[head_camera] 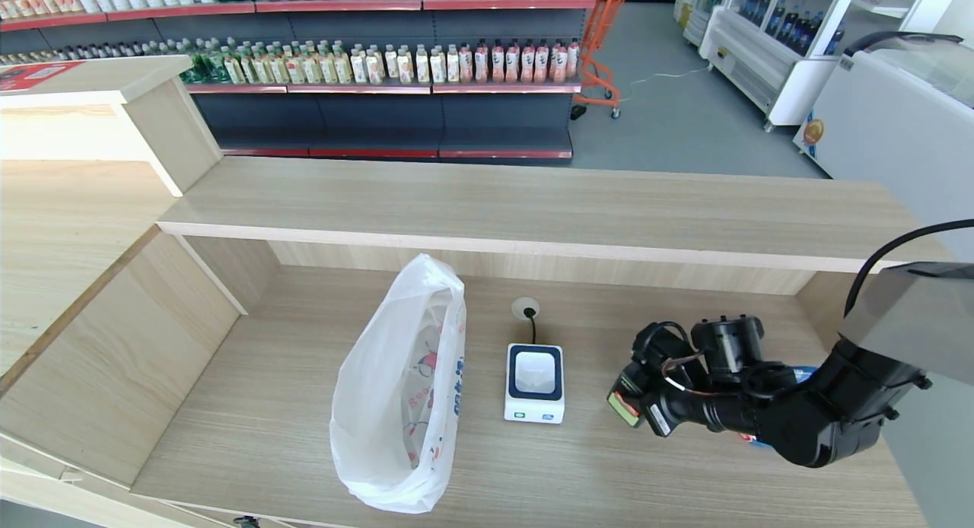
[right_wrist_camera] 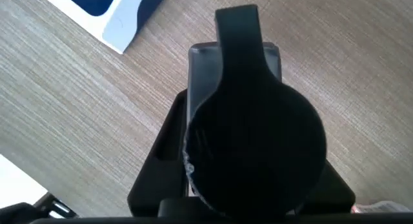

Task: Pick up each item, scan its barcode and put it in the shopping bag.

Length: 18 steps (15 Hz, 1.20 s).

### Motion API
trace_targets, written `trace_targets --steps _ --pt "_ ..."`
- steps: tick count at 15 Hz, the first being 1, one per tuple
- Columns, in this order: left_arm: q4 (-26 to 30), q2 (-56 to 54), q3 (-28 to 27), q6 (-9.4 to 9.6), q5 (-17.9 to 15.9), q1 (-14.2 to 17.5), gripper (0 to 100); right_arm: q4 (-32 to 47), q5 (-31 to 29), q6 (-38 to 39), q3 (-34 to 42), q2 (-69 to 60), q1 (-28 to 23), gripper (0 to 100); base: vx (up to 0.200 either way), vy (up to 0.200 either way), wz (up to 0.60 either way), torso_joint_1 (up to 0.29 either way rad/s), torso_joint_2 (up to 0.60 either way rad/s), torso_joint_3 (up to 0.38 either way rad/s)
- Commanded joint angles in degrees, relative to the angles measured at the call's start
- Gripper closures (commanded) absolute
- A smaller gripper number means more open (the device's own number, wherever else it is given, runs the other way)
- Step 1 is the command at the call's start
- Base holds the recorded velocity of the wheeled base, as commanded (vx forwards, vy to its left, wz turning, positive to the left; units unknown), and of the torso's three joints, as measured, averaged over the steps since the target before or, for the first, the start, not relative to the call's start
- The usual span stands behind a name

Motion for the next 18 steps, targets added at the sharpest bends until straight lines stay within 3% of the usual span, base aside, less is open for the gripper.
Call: trace_targets --steps 1,3,4,5,8,10,11,12,13,14,16,18 --pt "0.0 0.01 0.05 0.0 0.02 0.01 0 -0.51 -0.25 8.19 5.31 -12.32 0.36 100 0.0 0.0 0.0 0.0 0.0 0.0" --pt "0.0 0.01 0.05 0.0 0.02 0.01 0 -0.25 -0.42 8.28 14.1 -25.15 -3.51 100 0.0 0.0 0.0 0.0 0.0 0.0" --pt "0.0 0.01 0.05 0.0 0.02 0.01 0 -0.42 -0.51 3.36 19.29 -31.13 -4.83 100 0.0 0.0 0.0 0.0 0.0 0.0" --pt "0.0 0.01 0.05 0.0 -0.07 0.01 0 -0.07 -0.6 -4.11 23.5 -36.66 -6.06 100 0.0 0.0 0.0 0.0 0.0 0.0" --pt "0.0 0.01 -0.04 0.0 0.02 0.01 0 6.35 1.86 -30.92 24.47 -46.42 -10.45 100 0.0 0.0 0.0 0.0 0.0 0.0" --pt "0.0 0.01 0.05 0.0 -0.07 0.01 0 5.82 14.96 -45.6 24.3 -46.42 -10.45 100 0.0 0.0 0.0 0.0 0.0 0.0" --pt "0.0 0.01 -0.04 0.0 -0.07 0.01 0 5.99 21.37 -59.4 24.21 -45.63 -10.45 100 0.0 0.0 0.0 0.0 0.0 0.0" --pt "0.0 0.01 -0.04 0.0 0.02 0.01 0 6.17 27.26 -73.64 24.03 -44.58 -9.22 100 0.0 0.0 0.0 0.0 0.0 0.0" --pt "0.0 0.01 0.05 0.0 0.02 0.01 0 6.17 30.86 -83.22 23.68 -43.7 -7.02 100 0.0 0.0 0.0 0.0 0.0 0.0" --pt "0.0 0.01 0.05 0.0 0.02 0.01 0 6.7 37.1 -96.84 23.5 -40.53 -2.1 100 0.0 0.0 0.0 0.0 0.0 0.0" --pt "0.0 0.01 0.05 0.0 0.02 0.01 0 10.92 38.86 -107.39 23.5 -36.31 5.37 100 0.0 0.0 0.0 0.0 0.0 0.0" --pt "0.0 0.01 0.05 0.0 0.02 0.01 0 10.92 40.18 -113.27 23.42 -35.08 9.41 100 0.0 0.0 0.0 0.0 0.0 0.0"
